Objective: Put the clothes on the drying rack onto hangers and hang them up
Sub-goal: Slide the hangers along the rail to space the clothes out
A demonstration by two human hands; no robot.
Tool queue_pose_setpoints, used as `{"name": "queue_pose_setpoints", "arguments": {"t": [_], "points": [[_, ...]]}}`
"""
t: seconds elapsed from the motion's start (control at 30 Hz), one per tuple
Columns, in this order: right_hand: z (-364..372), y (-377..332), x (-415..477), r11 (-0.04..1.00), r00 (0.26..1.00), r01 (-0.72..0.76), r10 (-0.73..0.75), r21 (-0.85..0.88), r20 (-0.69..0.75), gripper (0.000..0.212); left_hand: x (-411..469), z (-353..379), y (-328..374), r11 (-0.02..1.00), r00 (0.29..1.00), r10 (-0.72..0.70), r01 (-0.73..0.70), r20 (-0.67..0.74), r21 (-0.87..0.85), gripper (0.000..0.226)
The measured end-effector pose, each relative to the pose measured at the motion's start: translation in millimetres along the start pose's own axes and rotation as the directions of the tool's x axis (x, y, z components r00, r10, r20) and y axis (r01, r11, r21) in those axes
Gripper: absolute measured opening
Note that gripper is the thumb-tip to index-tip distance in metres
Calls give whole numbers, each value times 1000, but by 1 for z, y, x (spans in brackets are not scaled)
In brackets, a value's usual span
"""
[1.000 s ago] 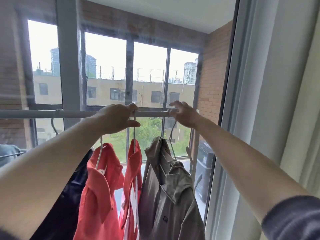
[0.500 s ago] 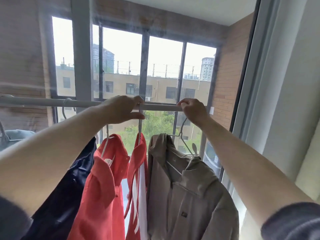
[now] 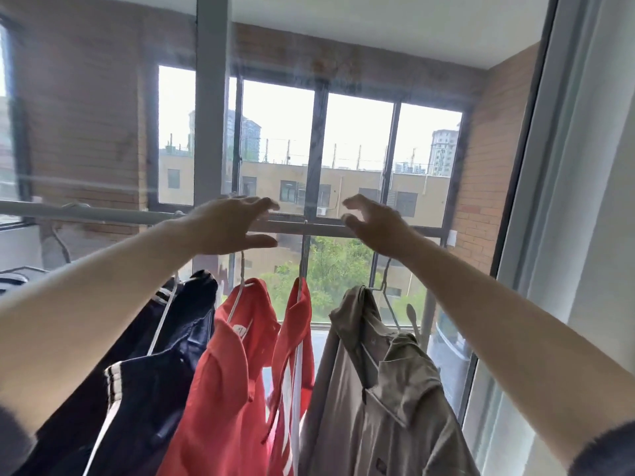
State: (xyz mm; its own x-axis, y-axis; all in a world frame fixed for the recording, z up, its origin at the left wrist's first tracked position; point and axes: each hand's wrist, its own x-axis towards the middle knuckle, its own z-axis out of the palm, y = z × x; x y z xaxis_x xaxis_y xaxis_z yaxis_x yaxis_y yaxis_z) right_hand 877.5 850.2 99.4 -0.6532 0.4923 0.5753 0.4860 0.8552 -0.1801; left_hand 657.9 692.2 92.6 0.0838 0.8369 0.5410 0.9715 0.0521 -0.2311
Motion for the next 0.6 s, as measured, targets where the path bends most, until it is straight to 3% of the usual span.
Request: {"name": "queue_pose_setpoints", "arguments": {"t": [0.07,0.13,0.27,0.47,0.6], "points": [[8,-23,5,982,973,164,-177,92,151,53,-12,-2,-15,999,999,-45,45,19,-11,97],[18,-37,12,974,942,223,-225,39,248,57,-18,1,-22,997,994,-83,82,66,12,98],[24,-33,19,968,951,248,-233,-51,204,47,-15,1,-19,991,988,-113,103,110,87,100],[18,-21,14,967,953,247,-229,-69,199,41,-11,-1,-9,987,977,-134,117,165,105,76],[14,-17,13,969,952,236,-216,-71,218,42,-12,-1,-9,987,975,-145,131,168,91,72]]}}
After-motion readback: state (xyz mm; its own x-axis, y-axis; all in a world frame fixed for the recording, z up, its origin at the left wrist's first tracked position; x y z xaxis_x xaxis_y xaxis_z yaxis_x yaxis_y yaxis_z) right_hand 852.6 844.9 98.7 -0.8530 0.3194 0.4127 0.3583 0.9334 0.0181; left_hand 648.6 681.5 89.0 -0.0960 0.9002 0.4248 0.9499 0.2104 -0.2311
